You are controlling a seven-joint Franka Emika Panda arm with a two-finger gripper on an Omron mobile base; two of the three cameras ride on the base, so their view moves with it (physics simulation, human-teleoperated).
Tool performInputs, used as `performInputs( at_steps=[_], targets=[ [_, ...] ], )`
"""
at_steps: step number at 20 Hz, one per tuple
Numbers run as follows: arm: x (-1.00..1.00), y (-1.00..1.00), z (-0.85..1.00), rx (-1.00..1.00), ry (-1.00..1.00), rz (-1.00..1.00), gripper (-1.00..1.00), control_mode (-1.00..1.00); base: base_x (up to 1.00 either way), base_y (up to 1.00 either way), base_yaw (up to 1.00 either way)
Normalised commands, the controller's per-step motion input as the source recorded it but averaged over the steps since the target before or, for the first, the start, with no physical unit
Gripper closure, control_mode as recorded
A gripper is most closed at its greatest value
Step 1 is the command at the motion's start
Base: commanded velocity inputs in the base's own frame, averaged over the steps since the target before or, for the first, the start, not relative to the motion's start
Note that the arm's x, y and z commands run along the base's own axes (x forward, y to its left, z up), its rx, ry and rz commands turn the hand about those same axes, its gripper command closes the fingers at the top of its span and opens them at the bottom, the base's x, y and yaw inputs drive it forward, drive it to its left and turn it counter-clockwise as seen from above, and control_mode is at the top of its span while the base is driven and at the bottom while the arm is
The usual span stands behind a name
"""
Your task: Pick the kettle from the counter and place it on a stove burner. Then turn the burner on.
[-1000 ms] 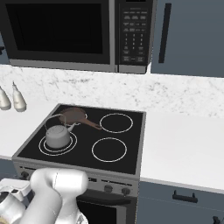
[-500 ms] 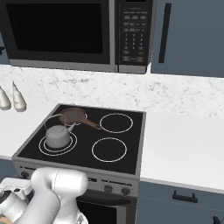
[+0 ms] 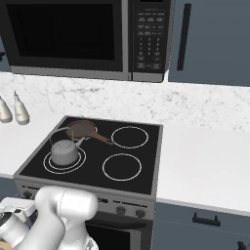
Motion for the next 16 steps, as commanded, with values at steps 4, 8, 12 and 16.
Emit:
performInputs(
  at_steps=[4,8,12,16],
  targets=[
    [0.00,0.00,0.00,0.00,0.00,0.00,-1.00,-1.00,0.00,0.00,0.00],
    [0.00,0.00,0.00,0.00,0.00,0.00,1.00,-1.00,0.00,0.00,0.00],
    [0.00,0.00,0.00,0.00,0.00,0.00,1.00,-1.00,0.00,0.00,0.00],
    [0.01,0.00,0.00,0.00,0.00,0.00,1.00,-1.00,0.00,0.00,0.00]
  ],
)
